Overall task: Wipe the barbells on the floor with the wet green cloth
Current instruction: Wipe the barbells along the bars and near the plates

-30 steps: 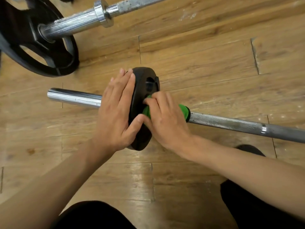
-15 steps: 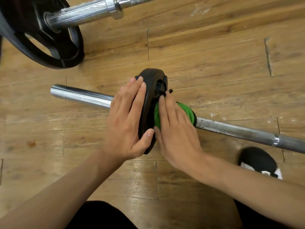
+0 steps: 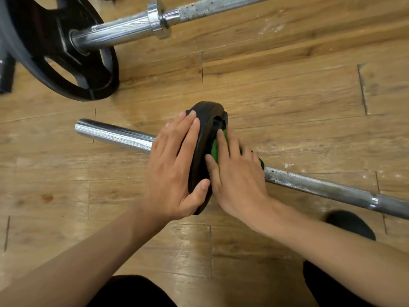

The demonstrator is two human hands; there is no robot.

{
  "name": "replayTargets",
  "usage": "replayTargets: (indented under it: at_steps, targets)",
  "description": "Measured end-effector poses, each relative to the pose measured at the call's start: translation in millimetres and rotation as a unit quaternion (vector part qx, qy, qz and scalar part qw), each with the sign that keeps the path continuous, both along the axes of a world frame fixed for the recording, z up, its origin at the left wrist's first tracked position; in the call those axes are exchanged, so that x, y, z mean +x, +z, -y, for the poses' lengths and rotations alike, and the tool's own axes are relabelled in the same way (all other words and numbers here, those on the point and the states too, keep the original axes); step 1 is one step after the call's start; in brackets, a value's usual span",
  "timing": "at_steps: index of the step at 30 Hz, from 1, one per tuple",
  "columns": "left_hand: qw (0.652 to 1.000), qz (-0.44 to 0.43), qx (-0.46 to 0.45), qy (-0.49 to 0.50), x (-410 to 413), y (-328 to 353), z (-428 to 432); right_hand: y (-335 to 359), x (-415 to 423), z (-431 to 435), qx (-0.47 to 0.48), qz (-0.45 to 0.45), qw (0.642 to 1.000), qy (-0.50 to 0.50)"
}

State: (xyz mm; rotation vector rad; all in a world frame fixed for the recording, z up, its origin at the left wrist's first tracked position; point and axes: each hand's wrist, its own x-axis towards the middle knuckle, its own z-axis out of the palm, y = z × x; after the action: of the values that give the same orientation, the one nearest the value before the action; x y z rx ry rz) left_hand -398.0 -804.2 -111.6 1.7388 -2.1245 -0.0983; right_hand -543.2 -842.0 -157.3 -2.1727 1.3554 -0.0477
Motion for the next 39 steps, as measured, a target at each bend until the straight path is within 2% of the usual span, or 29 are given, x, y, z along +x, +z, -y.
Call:
replayTargets:
  at_steps: [7, 11, 16, 21, 24, 29, 33, 39]
  targets:
    - [1.000, 0.011, 0.026, 0.006, 3, 5, 18, -10, 0, 10, -0.051, 0.019, 0.999, -0.002]
    - [0.999, 0.015, 0.031, 0.018, 1, 6, 23, -18, -3, 19, -0.120, 0.029, 0.992, 0.018]
    - [0.998, 0.039, 0.041, 0.024, 1, 8, 27, -20, -9, 22, -0.149, 0.115, 0.982, 0.003]
    - [0.995, 0.072, 0.070, 0.024, 2, 13, 34, -9, -17, 29, -0.139, 0.205, 0.969, -0.010]
    - [0.994, 0.079, 0.070, 0.019, 6, 21, 32, 12, -19, 36, -0.162, 0.224, 0.961, 0.004]
    - [0.994, 0.106, 0.033, 0.019, 39, 39, 6, 46, -13, 39, -0.226, 0.191, 0.953, 0.071]
    - [0.990, 0.129, 0.027, 0.043, 73, 54, -33, 69, -2, 28, -0.265, 0.131, 0.949, 0.111]
    - [0.975, 0.184, 0.096, 0.081, 112, 80, -68, 114, 35, 16, -0.279, 0.057, 0.952, 0.115]
